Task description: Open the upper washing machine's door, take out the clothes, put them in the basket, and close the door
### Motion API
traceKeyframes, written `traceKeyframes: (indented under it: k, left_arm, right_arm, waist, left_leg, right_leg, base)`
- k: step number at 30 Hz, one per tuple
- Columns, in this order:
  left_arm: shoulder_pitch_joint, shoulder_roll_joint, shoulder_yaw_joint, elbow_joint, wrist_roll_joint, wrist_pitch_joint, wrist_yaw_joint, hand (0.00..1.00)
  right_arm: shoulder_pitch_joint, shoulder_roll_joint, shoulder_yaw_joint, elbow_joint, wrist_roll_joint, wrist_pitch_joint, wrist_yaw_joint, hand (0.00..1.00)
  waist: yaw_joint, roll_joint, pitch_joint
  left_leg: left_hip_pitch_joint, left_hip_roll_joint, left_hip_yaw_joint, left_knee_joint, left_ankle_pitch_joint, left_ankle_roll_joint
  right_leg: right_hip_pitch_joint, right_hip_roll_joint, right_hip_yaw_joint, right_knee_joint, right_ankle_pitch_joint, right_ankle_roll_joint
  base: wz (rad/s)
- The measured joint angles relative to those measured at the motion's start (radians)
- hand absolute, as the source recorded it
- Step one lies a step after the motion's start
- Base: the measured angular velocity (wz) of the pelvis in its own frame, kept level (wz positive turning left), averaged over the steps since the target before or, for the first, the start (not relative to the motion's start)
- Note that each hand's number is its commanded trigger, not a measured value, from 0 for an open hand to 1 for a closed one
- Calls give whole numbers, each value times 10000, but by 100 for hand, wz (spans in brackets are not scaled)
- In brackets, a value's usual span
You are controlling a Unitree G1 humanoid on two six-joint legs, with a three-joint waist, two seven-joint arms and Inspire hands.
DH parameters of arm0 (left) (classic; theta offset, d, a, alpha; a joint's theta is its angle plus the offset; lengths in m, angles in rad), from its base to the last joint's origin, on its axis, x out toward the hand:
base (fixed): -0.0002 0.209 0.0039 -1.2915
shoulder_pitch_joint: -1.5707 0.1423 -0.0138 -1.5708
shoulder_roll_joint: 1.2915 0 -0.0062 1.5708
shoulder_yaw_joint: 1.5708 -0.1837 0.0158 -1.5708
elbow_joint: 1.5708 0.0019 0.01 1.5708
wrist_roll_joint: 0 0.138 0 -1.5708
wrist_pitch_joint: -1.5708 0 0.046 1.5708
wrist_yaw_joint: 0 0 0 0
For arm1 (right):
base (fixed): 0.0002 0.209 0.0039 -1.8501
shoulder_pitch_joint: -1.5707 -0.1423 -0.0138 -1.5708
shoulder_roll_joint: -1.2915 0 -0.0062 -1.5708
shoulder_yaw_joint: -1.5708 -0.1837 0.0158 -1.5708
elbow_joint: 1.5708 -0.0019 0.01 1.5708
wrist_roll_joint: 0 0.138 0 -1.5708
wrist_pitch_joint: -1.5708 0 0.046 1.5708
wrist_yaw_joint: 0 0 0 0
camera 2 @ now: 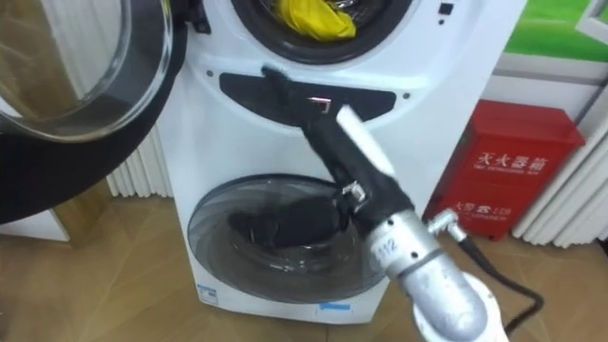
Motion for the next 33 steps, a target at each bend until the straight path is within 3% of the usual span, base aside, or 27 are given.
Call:
traceKeyframes:
  k: [4,18,24,26,28,30,33]
  left_arm:
    - [83,-5,47,-1,69,134,-25,0]
    - [141,-96,107,-19,86,270,-11,0]
    - [167,-113,65,43,76,362,166,0]
    - [190,-128,70,31,70,376,169,0]
    - [247,-119,61,41,72,424,166,0]
    - [278,-106,81,60,75,422,155,0]
    - [421,-114,144,58,75,414,96,0]
  right_arm:
    - [-744,23,-337,1,746,-13,-478,0]
    - [-957,465,-391,881,1491,-24,-1371,0]
    - [-1586,562,-277,2034,1494,-29,-1642,0]
    - [-1609,698,-273,2033,1505,-30,-1648,0]
    - [-1622,788,-264,2085,1516,-108,-1673,0]
    - [-1687,973,-231,2410,1432,-339,-1717,0]
    - [-1687,1016,-217,2925,1509,-396,-1794,0]
  waist:
    - [-12,-14,-12]
    - [94,64,-4]
    - [339,120,24]
    - [364,212,53]
    - [612,344,117]
    - [720,347,97]
    - [795,293,35]
  left_leg:
    - [-21,-21,-13,22,-1,2]
    - [60,-27,-19,-9,0,4]
    - [148,25,-11,141,-32,10]
    - [64,119,-11,501,-234,-4]
    - [-234,229,-1,1326,-666,-61]
    - [-550,347,1,2113,-959,-135]
    - [-1157,462,211,3454,-972,-165]
  right_leg:
    - [22,10,-26,-16,-9,16]
    - [110,5,-191,21,-6,21]
    - [232,31,-249,130,-8,16]
    - [220,96,-250,323,-44,-12]
    - [106,165,-193,777,-360,-104]
    - [-48,166,-119,1189,-655,-177]
    - [-118,168,-78,1418,-928,-276]
  base:
    - [4]
    - [1]
    - [2]
    - [0]
    - [-8]
    - [-3]
    - [8]
